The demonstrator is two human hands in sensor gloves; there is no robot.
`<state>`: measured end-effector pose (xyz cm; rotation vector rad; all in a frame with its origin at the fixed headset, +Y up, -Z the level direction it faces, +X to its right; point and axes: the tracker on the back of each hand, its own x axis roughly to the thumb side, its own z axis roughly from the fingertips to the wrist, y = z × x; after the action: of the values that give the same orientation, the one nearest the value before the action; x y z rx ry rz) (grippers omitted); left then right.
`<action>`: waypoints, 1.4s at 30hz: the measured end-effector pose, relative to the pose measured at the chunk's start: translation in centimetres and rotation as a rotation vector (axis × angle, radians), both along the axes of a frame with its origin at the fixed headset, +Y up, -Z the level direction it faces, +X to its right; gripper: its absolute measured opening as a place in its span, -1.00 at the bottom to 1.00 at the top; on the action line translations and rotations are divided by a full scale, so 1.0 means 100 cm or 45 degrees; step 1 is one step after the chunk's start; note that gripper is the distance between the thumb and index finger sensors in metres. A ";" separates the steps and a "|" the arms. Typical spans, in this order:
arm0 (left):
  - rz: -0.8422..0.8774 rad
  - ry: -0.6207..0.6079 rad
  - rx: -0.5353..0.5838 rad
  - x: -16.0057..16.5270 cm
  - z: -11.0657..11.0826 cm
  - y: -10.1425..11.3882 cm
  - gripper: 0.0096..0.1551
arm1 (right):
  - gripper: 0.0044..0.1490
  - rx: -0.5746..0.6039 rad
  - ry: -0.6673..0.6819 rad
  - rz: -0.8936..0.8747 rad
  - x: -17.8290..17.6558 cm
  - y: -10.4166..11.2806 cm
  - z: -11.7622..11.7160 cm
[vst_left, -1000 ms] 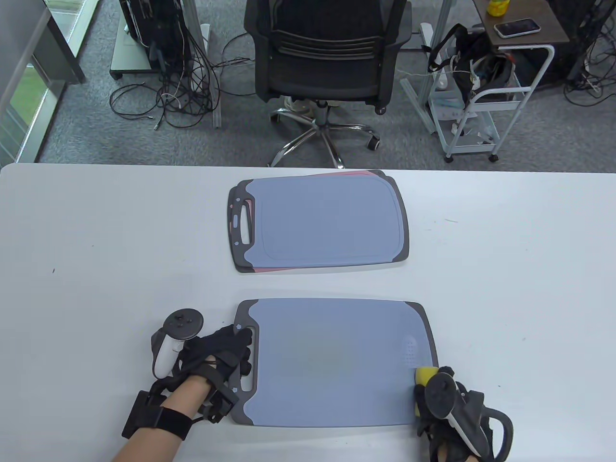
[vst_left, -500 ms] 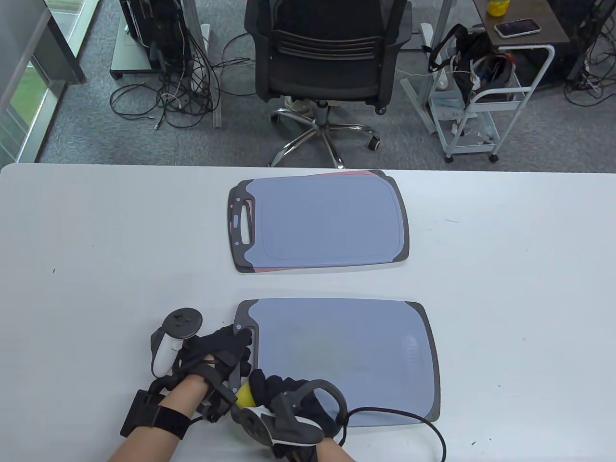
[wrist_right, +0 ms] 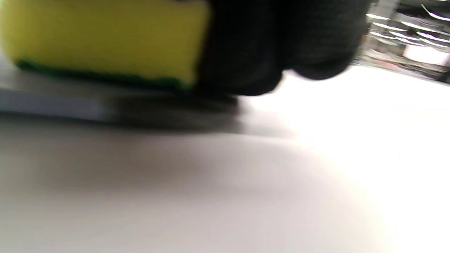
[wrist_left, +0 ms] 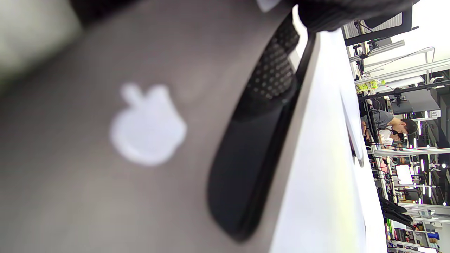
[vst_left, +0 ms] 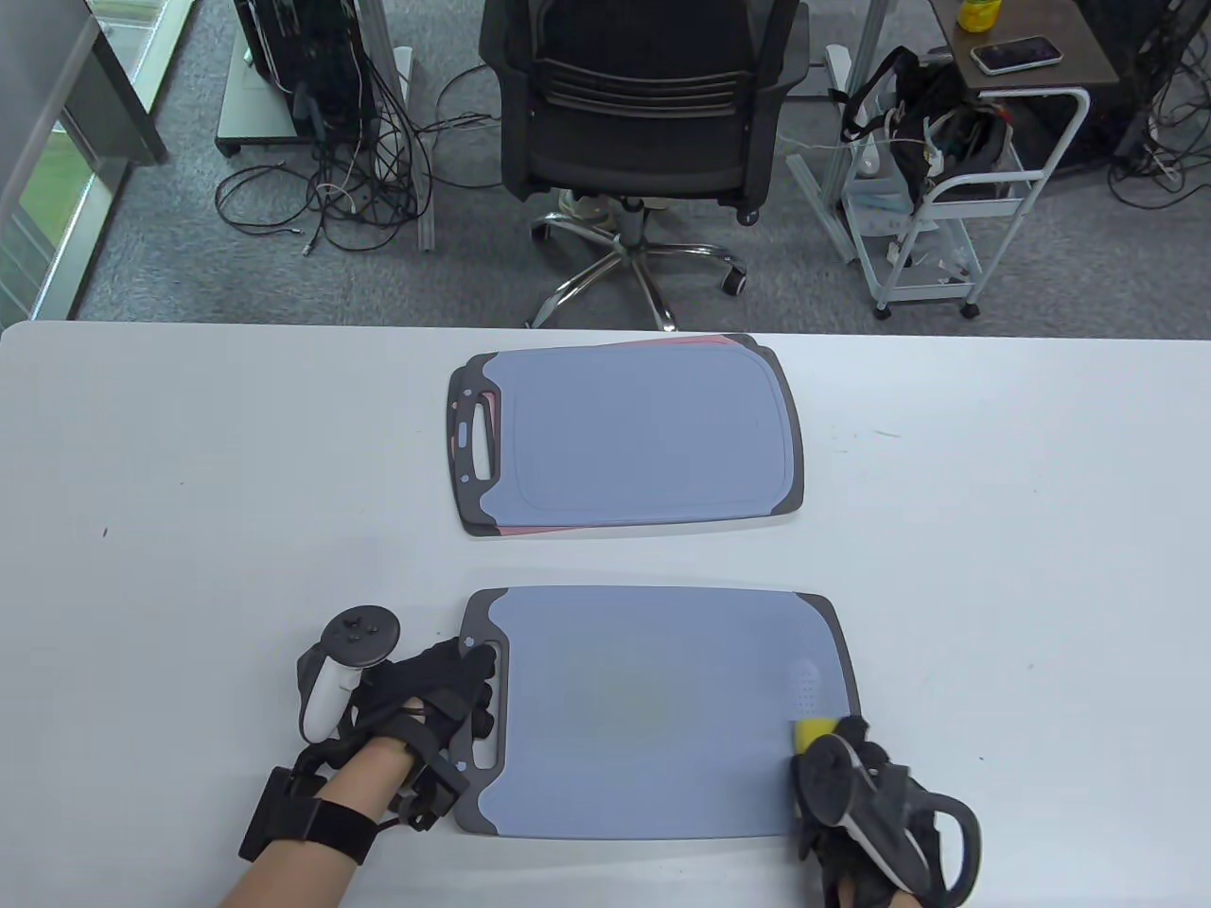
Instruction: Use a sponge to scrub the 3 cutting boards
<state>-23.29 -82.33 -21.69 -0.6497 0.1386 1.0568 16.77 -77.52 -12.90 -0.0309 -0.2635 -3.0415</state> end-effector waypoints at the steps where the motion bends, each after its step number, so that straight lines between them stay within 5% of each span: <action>1: -0.001 0.001 0.000 0.000 0.000 0.000 -0.39 | -0.03 0.044 0.053 -0.022 -0.028 0.002 -0.001; 7: 0.032 -0.010 -0.014 -0.001 0.000 -0.001 -0.39 | -0.01 0.111 0.705 -0.088 -0.195 0.010 0.011; 10: 0.026 -0.009 -0.009 -0.001 0.000 -0.001 -0.39 | -0.02 0.139 0.782 -0.066 -0.211 0.010 0.018; 15: 0.027 -0.008 -0.011 0.000 0.000 -0.001 -0.39 | -0.03 0.074 0.470 -0.046 -0.137 0.008 0.002; 20: 0.016 -0.004 -0.006 0.000 0.001 -0.001 -0.39 | -0.04 0.038 -0.172 -0.040 0.022 -0.002 0.010; 24: 0.004 0.001 -0.003 0.000 0.001 -0.001 -0.39 | -0.04 -0.008 -0.401 -0.112 0.064 -0.006 0.020; 27: 0.009 0.002 -0.005 0.000 0.000 -0.001 -0.39 | -0.03 0.043 -0.210 0.075 0.023 -0.001 0.013; 28: 0.012 0.001 -0.006 0.000 0.000 -0.001 -0.39 | -0.03 -0.015 0.025 -0.003 -0.004 -0.001 0.007; 36: 0.014 0.000 -0.003 -0.001 0.001 -0.001 -0.39 | -0.01 0.103 0.720 -0.090 -0.203 0.010 0.025; 39: 0.017 0.000 -0.001 -0.001 0.001 -0.002 -0.39 | -0.02 0.150 0.769 -0.007 -0.214 0.011 0.029; 42: 0.020 0.000 -0.004 -0.001 0.001 -0.002 -0.39 | -0.03 0.088 0.554 0.018 -0.160 0.009 0.016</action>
<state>-23.35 -82.52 -21.56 -0.6541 0.1355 1.0720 0.78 -76.60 -11.28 -0.6698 -0.1227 -2.9253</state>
